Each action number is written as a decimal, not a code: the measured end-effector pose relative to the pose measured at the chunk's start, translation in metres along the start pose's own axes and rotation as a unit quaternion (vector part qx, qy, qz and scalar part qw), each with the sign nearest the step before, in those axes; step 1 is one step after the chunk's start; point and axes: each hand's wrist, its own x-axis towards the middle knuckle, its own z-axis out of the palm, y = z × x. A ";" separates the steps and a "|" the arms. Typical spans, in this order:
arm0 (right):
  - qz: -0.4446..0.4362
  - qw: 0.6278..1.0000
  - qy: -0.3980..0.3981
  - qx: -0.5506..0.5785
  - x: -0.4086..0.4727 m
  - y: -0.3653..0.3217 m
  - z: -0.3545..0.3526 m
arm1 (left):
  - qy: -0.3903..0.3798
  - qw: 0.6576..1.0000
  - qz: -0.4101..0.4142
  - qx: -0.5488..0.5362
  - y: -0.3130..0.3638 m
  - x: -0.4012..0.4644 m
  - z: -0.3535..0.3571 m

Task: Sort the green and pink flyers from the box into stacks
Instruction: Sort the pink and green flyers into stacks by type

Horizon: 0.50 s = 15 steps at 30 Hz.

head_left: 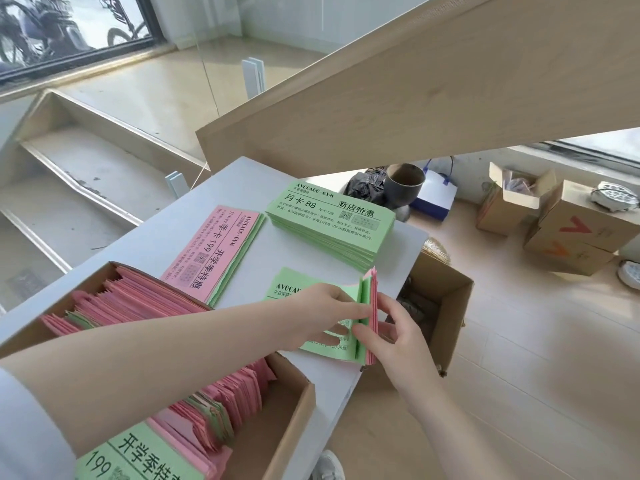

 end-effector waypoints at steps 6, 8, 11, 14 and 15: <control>0.006 1.000 -0.011 0.005 0.008 0.000 0.000 | 0.043 0.999 0.000 0.011 0.005 0.005 -0.002; 0.009 1.000 -0.016 0.012 0.010 0.000 0.000 | 0.026 1.000 0.001 -0.009 0.004 0.005 -0.003; 0.017 0.999 -0.024 0.029 0.014 -0.001 -0.001 | 0.007 1.000 -0.002 -0.017 0.005 0.005 -0.006; 0.020 0.998 -0.024 0.047 0.018 -0.001 -0.001 | 0.007 1.000 -0.006 -0.008 0.005 0.009 -0.007; 0.021 0.998 -0.025 0.051 0.019 -0.002 -0.001 | 0.006 1.000 -0.008 -0.007 0.005 0.010 -0.007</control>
